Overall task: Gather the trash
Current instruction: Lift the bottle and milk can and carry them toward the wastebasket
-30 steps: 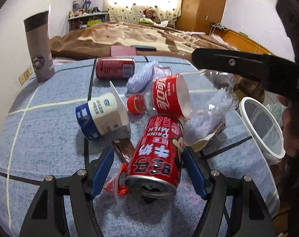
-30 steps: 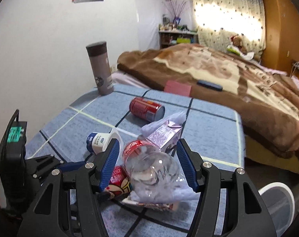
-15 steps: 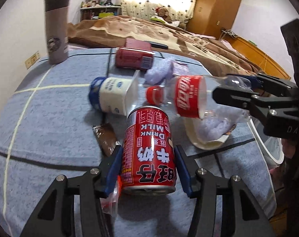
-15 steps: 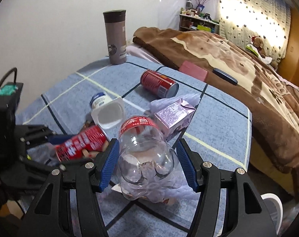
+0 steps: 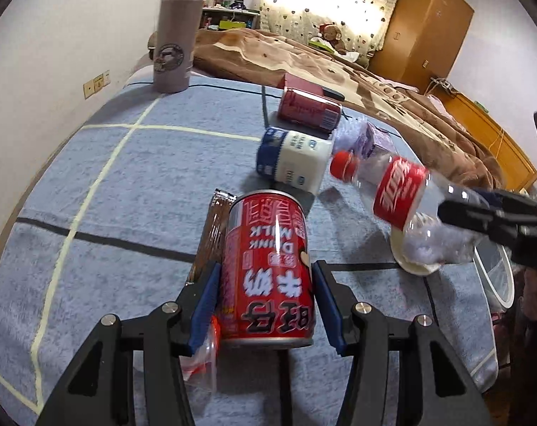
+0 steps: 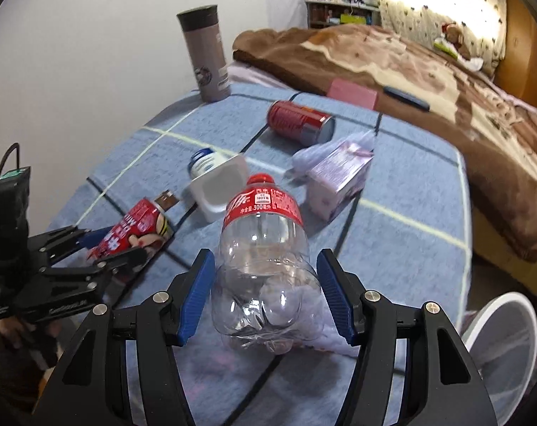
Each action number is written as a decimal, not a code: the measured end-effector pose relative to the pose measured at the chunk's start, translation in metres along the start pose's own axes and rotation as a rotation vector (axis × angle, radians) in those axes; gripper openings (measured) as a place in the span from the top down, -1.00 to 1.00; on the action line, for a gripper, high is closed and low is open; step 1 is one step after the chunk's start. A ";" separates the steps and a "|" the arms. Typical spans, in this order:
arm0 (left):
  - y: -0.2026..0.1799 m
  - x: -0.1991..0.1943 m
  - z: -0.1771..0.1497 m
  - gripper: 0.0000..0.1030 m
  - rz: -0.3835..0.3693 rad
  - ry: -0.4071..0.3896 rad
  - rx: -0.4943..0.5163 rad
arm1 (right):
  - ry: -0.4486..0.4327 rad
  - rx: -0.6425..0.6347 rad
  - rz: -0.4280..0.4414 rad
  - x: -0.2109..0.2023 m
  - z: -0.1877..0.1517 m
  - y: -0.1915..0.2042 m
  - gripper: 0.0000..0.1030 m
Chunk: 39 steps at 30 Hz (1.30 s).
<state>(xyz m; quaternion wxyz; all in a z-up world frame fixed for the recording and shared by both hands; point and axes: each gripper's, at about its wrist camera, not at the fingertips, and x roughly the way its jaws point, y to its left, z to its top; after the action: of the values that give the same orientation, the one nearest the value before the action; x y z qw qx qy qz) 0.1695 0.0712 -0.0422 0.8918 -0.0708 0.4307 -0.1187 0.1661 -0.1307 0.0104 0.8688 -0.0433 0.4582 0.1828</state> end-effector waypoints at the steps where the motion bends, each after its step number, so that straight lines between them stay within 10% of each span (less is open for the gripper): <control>1: 0.001 -0.002 0.000 -0.07 -0.004 -0.006 -0.002 | 0.008 -0.003 0.007 0.001 -0.001 0.003 -0.19; 15: 0.016 0.000 0.006 -0.35 -0.006 0.002 -0.021 | 0.105 0.032 0.072 0.041 -0.009 0.036 -0.20; 39: 0.006 0.006 0.010 -0.08 0.043 0.001 0.041 | 0.062 -0.002 -0.042 0.042 -0.014 0.043 -0.23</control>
<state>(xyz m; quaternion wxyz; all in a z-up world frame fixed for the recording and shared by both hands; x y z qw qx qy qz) 0.1822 0.0759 -0.0417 0.8951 -0.0431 0.4302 -0.1085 0.1618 -0.0824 -0.0277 0.8579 -0.0594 0.4836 0.1634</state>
